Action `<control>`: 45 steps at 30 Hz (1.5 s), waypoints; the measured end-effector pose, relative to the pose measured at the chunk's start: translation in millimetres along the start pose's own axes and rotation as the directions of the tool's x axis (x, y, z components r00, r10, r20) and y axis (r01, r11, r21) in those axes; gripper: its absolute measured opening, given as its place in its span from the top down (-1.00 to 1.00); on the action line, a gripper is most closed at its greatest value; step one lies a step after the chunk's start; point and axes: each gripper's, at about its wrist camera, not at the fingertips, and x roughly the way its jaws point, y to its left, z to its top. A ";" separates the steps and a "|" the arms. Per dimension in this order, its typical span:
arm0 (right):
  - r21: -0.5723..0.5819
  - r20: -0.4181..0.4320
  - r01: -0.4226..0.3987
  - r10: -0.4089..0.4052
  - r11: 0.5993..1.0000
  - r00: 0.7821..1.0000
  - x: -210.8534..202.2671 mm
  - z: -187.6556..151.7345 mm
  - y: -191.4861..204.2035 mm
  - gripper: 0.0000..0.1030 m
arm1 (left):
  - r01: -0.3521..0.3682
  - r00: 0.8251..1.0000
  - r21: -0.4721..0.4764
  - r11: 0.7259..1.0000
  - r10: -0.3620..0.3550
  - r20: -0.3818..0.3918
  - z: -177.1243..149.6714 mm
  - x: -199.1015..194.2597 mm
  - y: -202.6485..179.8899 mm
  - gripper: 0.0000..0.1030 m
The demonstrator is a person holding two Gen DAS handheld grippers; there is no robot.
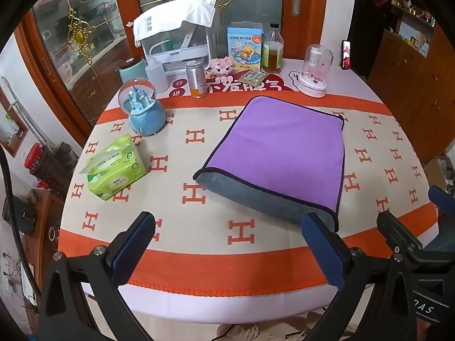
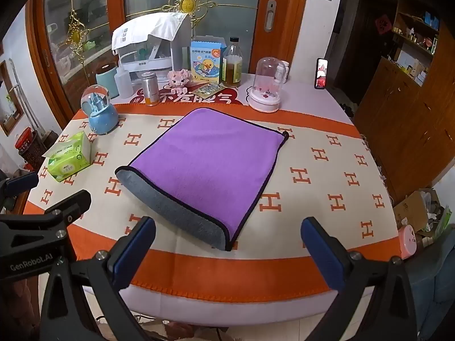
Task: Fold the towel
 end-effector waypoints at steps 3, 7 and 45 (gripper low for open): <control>0.001 0.000 -0.003 0.003 1.000 1.000 -0.5 0.0 0.1 -0.99 | -0.001 1.000 0.001 1.000 0.001 -0.002 0.0 0.1 0.1 -0.98; 0.004 -0.001 -0.005 0.005 1.000 1.000 -0.8 0.1 -0.5 -0.99 | 0.000 1.000 0.001 1.000 0.000 -0.003 0.1 0.1 0.1 -0.98; 0.001 -0.010 -0.001 0.001 1.000 1.000 4.8 -2.4 9.2 -0.99 | 0.006 1.000 -0.005 1.000 -0.006 -0.003 -0.1 0.0 1.6 -0.98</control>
